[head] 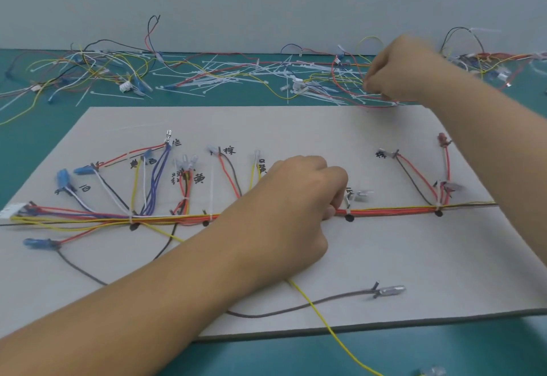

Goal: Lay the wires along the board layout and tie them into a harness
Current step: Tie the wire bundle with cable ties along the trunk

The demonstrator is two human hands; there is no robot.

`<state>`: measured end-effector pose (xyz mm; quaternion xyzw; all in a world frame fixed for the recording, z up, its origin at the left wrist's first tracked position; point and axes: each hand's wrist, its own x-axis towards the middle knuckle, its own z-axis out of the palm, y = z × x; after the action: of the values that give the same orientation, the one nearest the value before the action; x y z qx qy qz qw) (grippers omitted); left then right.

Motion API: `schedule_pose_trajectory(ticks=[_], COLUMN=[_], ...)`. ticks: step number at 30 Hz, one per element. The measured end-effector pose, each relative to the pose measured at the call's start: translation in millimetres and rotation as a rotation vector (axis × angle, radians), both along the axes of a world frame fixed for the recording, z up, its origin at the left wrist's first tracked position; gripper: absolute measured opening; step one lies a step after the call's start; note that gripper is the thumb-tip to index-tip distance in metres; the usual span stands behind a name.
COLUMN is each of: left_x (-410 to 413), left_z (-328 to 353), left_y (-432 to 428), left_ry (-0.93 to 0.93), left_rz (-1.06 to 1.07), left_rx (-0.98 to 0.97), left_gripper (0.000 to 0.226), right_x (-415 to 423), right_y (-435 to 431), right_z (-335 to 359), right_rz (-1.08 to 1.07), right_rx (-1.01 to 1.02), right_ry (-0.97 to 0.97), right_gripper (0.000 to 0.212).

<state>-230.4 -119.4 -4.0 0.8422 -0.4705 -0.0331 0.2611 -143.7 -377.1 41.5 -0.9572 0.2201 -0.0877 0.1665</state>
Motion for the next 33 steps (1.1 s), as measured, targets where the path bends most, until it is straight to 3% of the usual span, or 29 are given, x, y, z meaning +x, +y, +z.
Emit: schedule_pose_trajectory(ticks=[3, 5, 9, 13, 16, 22, 27, 30, 33], left_x=[1, 1, 0, -2, -2, 2, 20, 29, 16], left_z=[2, 2, 5, 7, 9, 15, 38, 39, 29], left_y=[-2, -1, -2, 1, 8, 23, 48, 68, 80], left_ry=[-0.003, 0.015, 0.015, -0.003, -0.002, 0.007, 0.176, 0.176, 0.098], left_rz=[0.003, 0.008, 0.018, 0.034, 0.015, 0.011, -0.057, -0.119, -0.133], left_rx=[0.025, 0.030, 0.046, 0.070, 0.025, -0.117, -0.173, -0.137, -0.137], left_gripper=[0.025, 0.025, 0.023, 0.021, 0.008, 0.022, 0.023, 0.020, 0.019], right_x=[18, 21, 23, 21, 22, 23, 6, -20, -66], right_y=[-14, -23, -28, -21, -18, -16, -22, -30, -21], right_z=[-17, -23, -30, -31, -30, -26, 4, 27, 38], right_rz=[-0.040, -0.073, -0.093, -0.047, -0.029, 0.035, 0.003, -0.023, 0.076], right_rx=[-0.046, -0.018, -0.059, -0.108, -0.125, -0.266, -0.376, -0.330, -0.093], right_ry=[0.091, 0.038, -0.041, 0.013, 0.033, 0.142, 0.136, 0.119, 0.051], right_gripper=[0.026, 0.031, 0.027, 0.023, 0.022, 0.025, 0.017, 0.014, 0.014])
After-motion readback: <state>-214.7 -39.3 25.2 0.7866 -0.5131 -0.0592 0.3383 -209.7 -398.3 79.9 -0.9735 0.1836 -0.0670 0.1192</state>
